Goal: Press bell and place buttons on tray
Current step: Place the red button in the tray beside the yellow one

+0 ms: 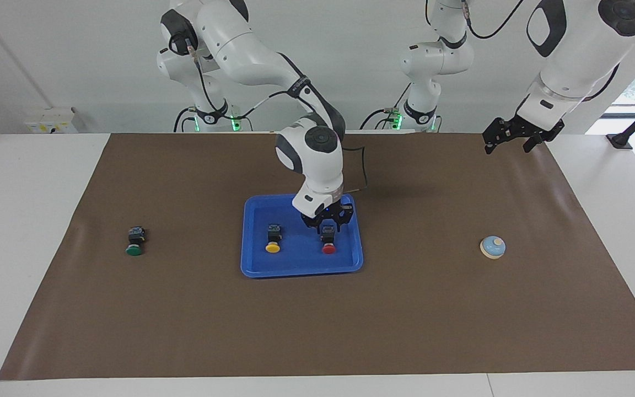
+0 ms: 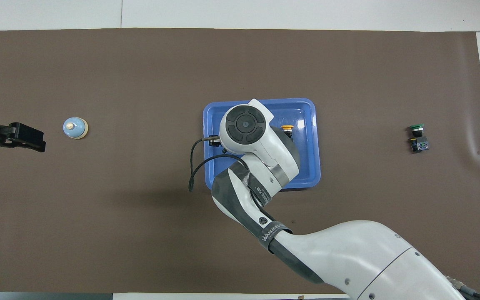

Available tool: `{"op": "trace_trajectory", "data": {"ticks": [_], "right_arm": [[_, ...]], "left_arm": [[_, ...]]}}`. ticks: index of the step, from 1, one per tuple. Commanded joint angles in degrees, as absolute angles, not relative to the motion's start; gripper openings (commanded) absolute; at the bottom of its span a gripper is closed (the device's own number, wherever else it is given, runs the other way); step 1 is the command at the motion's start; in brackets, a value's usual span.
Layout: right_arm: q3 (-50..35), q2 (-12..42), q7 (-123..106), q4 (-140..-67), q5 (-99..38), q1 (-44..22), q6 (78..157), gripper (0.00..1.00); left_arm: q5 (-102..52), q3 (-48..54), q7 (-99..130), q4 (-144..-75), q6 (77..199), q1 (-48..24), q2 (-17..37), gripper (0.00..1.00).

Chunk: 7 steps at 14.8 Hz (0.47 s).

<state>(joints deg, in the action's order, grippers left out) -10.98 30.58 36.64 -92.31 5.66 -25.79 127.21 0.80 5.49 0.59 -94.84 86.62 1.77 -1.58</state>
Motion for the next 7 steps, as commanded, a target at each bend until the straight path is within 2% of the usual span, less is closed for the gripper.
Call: {"op": "trace_trajectory", "data": {"ticks": [1,5,7], "right_arm": [[-11.25,29.36,36.05,-89.13,6.24,-23.39,120.96,0.82],[-11.25,24.01,21.31,-88.95,6.15,-16.02,114.10,0.84],[-11.16,21.28,14.53,-90.26,6.15,-11.80,111.89,0.91]], "left_arm": [[1.76,5.27,0.53,-94.13,85.34,1.58,-1.49,1.00],[1.76,5.27,0.53,-94.13,85.34,1.58,-1.41,1.00],[1.76,5.27,0.61,-94.13,85.34,1.58,-1.41,1.00]]}}
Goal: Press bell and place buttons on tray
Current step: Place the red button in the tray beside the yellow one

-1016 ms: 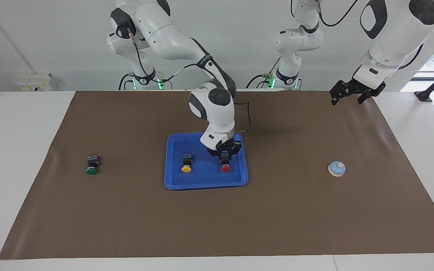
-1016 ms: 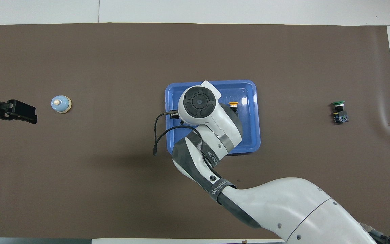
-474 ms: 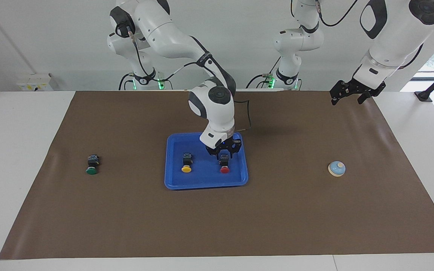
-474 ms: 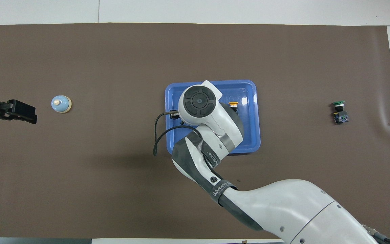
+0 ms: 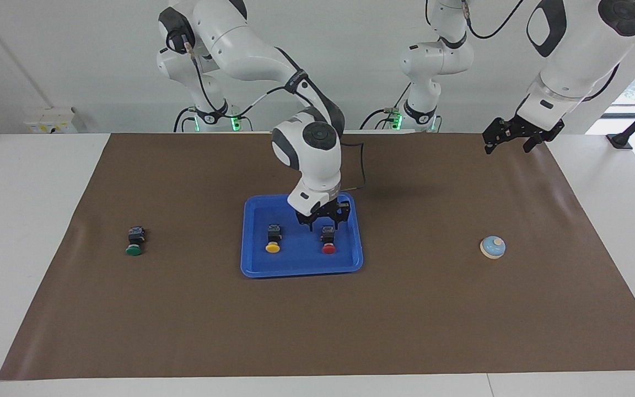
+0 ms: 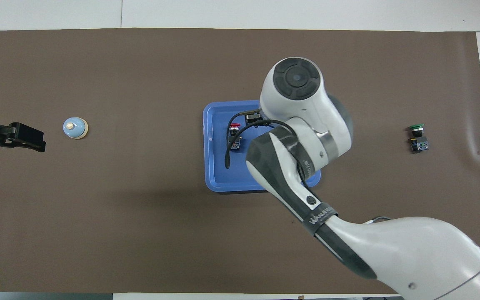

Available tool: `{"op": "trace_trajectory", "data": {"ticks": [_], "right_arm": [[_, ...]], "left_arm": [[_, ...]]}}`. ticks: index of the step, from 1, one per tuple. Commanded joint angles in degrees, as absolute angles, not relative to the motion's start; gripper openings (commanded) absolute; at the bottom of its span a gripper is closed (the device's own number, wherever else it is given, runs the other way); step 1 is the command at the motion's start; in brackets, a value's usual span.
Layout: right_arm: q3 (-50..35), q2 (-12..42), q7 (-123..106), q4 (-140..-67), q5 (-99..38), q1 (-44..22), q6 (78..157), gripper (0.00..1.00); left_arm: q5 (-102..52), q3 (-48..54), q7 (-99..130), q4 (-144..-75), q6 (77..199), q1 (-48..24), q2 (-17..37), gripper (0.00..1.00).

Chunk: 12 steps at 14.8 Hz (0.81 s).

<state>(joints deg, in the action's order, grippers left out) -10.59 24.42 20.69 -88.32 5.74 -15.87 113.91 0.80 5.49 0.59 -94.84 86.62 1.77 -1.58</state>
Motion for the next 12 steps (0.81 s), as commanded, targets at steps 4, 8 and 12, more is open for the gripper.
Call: {"op": "trace_trajectory", "data": {"ticks": [4,8,12], "right_arm": [[-11.16,19.34,5.39,-93.68,6.24,-1.34,110.57,1.00],[-11.16,16.79,-2.98,-101.58,6.24,7.71,114.59,1.00],[-11.08,14.77,-12.88,-109.58,6.24,14.58,123.02,1.00]], "left_arm": [[1.76,5.27,0.61,-94.13,85.34,1.58,-1.41,1.00],[1.76,5.27,0.53,-94.13,85.34,1.58,-1.41,1.00],[1.76,5.27,0.53,-94.13,85.34,1.58,-1.41,1.00]]}}
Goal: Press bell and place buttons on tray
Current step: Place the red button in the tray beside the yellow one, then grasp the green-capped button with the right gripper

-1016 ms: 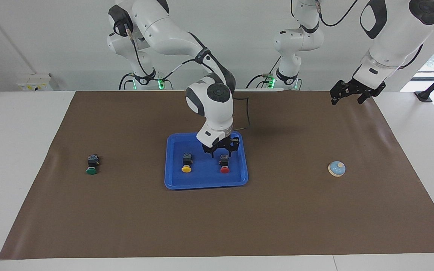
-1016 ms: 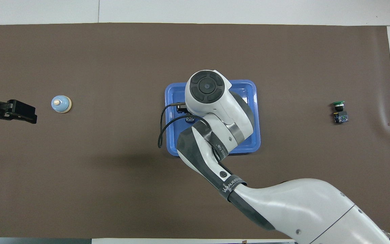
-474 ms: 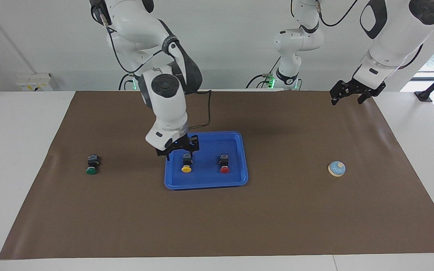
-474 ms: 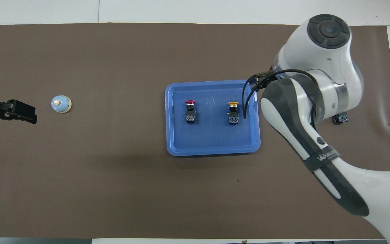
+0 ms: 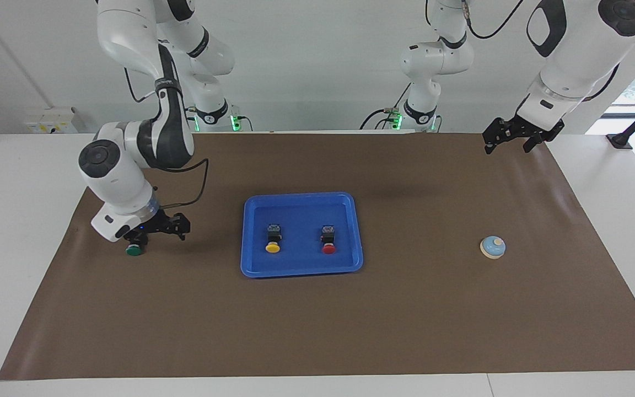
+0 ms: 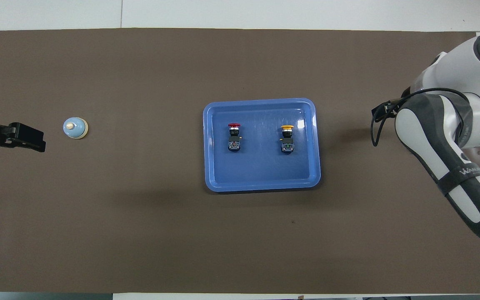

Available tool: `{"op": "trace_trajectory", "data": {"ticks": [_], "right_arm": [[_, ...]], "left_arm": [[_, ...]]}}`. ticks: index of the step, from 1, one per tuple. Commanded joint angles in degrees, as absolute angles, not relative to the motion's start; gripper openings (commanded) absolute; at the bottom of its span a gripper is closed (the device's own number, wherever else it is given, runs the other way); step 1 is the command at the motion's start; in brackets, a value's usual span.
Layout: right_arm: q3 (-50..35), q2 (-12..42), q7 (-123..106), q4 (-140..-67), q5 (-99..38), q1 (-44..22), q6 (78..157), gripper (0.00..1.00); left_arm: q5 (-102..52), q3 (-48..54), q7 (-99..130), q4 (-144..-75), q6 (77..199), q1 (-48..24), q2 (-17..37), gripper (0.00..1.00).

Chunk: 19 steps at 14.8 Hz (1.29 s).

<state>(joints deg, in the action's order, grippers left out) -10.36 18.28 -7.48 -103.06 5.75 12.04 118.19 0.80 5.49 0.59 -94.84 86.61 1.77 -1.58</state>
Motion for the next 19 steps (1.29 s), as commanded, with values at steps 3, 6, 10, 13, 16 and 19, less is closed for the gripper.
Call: {"op": "trace_trajectory", "data": {"ticks": [3,6,10,13,16,19], "right_arm": [[-11.16,13.10,-19.24,-117.40,6.24,19.06,133.04,1.00],[-11.08,12.39,-19.07,-119.88,6.24,20.03,134.65,1.00],[-11.16,12.22,-19.42,-121.81,6.24,22.32,134.91,1.00],[-11.16,12.22,-20.47,-122.34,6.24,22.94,135.00,0.97],[-11.16,12.48,-22.14,-123.48,6.24,23.91,137.62,0.94],[-11.16,13.01,-23.20,-123.75,6.24,24.52,139.48,0.87]], "left_arm": [[1.76,5.27,0.53,-94.13,85.34,1.58,-1.41,1.00],[1.76,5.27,0.53,-94.13,85.34,1.58,-1.41,1.00],[1.76,5.27,0.53,-94.13,85.34,1.58,-1.41,1.00],[1.76,5.27,0.53,-94.13,85.34,1.58,-1.49,1.00],[1.76,5.27,0.53,-94.13,85.34,1.58,-1.41,1.00],[1.76,5.27,0.61,-94.13,85.34,1.58,-1.41,1.00]]}}
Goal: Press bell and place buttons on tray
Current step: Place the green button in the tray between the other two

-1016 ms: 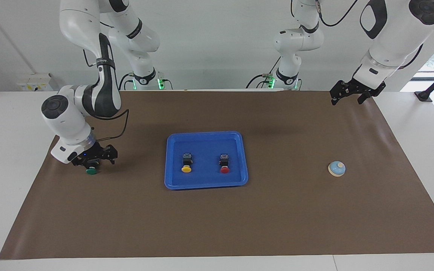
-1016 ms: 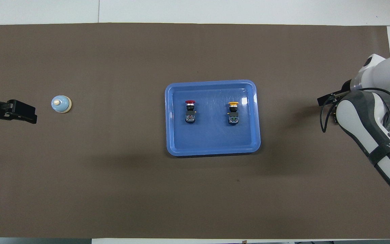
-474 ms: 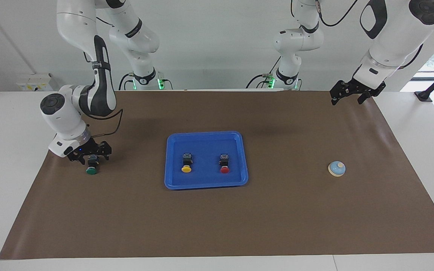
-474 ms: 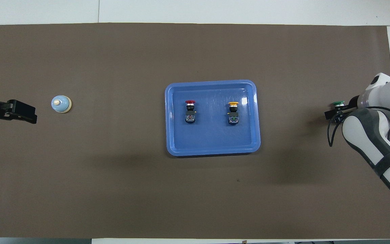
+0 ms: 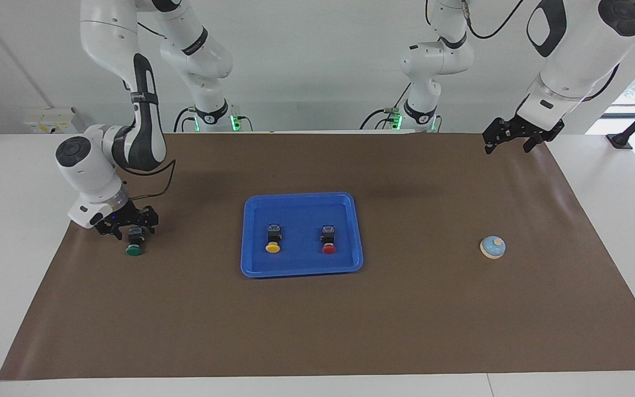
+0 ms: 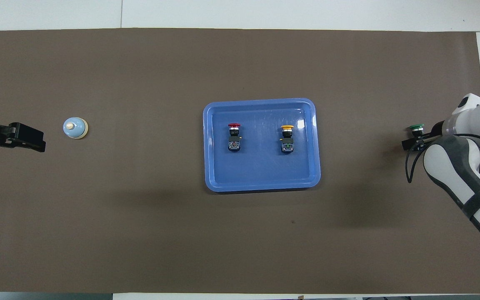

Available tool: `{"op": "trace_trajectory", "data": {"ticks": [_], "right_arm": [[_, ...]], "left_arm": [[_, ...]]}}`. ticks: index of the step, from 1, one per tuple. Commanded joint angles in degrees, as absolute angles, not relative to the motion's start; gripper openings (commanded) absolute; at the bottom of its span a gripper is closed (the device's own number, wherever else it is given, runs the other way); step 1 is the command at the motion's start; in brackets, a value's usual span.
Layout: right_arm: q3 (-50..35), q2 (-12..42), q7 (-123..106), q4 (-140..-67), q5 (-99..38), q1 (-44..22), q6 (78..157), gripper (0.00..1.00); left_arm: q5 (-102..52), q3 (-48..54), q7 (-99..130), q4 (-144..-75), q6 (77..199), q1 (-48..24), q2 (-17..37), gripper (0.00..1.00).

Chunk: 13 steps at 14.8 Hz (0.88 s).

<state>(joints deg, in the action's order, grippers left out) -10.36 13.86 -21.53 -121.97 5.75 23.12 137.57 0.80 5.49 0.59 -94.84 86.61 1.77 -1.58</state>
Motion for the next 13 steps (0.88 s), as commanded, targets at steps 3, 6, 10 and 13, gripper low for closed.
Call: {"op": "trace_trajectory", "data": {"ticks": [3,6,10,13], "right_arm": [[-11.16,13.01,-23.55,-123.84,6.24,24.61,139.39,0.56],[-11.16,13.01,-23.47,-123.66,6.24,24.09,139.31,0.11],[-11.69,11.43,-22.68,-121.65,6.07,20.76,136.42,0.00],[-11.69,10.81,-15.41,-118.40,5.98,14.88,130.80,0.00]], "left_arm": [[1.76,5.27,0.53,-94.13,85.34,1.58,-1.41,1.00],[1.76,5.27,0.62,-94.13,85.34,1.58,-1.41,1.00],[1.76,5.27,0.62,-94.13,85.34,1.58,-1.41,1.00],[1.76,5.27,0.53,-94.13,85.34,1.58,-1.41,1.00]]}}
